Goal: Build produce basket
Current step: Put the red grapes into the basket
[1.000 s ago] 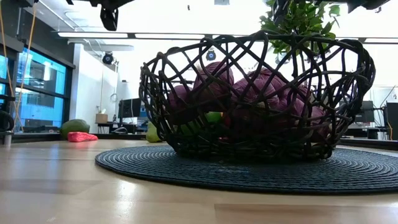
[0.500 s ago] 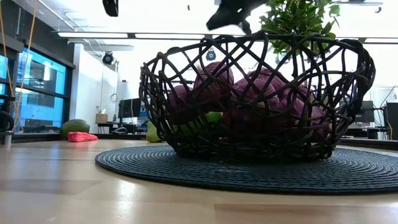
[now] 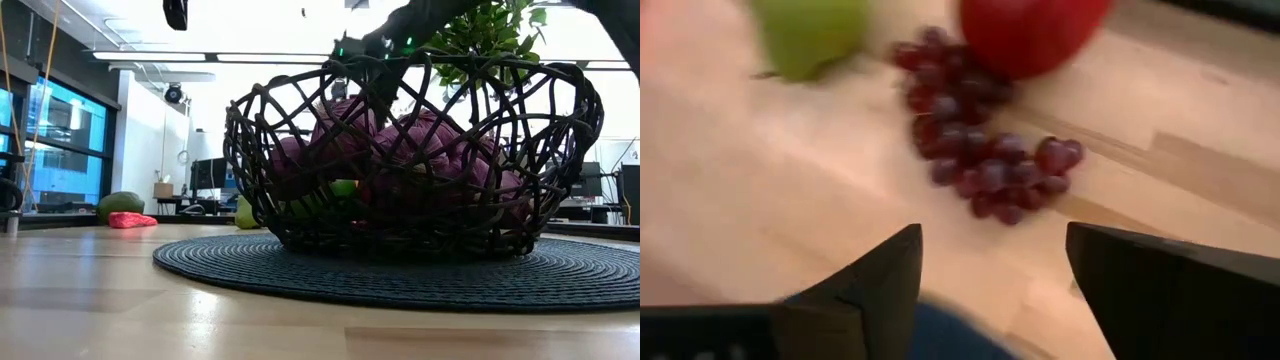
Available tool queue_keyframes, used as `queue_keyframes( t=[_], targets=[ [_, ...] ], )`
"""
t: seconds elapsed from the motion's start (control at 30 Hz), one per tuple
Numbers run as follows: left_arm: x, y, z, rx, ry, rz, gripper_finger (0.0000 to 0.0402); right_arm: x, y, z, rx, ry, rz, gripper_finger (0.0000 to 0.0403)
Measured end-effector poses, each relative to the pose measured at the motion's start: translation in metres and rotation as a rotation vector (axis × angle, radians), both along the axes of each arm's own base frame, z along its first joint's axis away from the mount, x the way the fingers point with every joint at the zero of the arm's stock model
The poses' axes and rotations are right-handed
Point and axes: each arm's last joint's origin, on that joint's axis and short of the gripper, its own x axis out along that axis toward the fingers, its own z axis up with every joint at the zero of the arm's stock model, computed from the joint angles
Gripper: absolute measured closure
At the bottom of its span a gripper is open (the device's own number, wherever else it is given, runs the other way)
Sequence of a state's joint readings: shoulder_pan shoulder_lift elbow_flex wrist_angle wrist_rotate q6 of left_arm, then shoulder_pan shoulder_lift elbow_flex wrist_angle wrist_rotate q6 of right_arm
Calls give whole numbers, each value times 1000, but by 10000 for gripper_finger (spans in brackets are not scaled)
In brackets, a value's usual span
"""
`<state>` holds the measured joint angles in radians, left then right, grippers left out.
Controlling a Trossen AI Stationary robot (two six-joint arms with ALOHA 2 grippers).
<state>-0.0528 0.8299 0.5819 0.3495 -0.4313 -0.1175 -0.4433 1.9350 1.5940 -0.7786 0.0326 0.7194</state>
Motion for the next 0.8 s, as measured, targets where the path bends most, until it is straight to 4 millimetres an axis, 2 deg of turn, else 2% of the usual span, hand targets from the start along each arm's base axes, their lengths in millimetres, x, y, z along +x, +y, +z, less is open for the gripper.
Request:
queue_keyframes(
  t=[0.17,0.4,0.67,0.8],
  targets=[
    [0,0,0,1,2,1,401,-5,-20,-26,51,39,-184,169],
    [0,0,0,-1,1,3,401,-7,-36,-40,96,10,-374,169],
    [0,0,0,-2,0,3,401,0,-42,-64,159,0,-445,170],
    [0,0,0,-2,0,3,401,2,-44,-63,155,-31,-447,182]
  ],
)
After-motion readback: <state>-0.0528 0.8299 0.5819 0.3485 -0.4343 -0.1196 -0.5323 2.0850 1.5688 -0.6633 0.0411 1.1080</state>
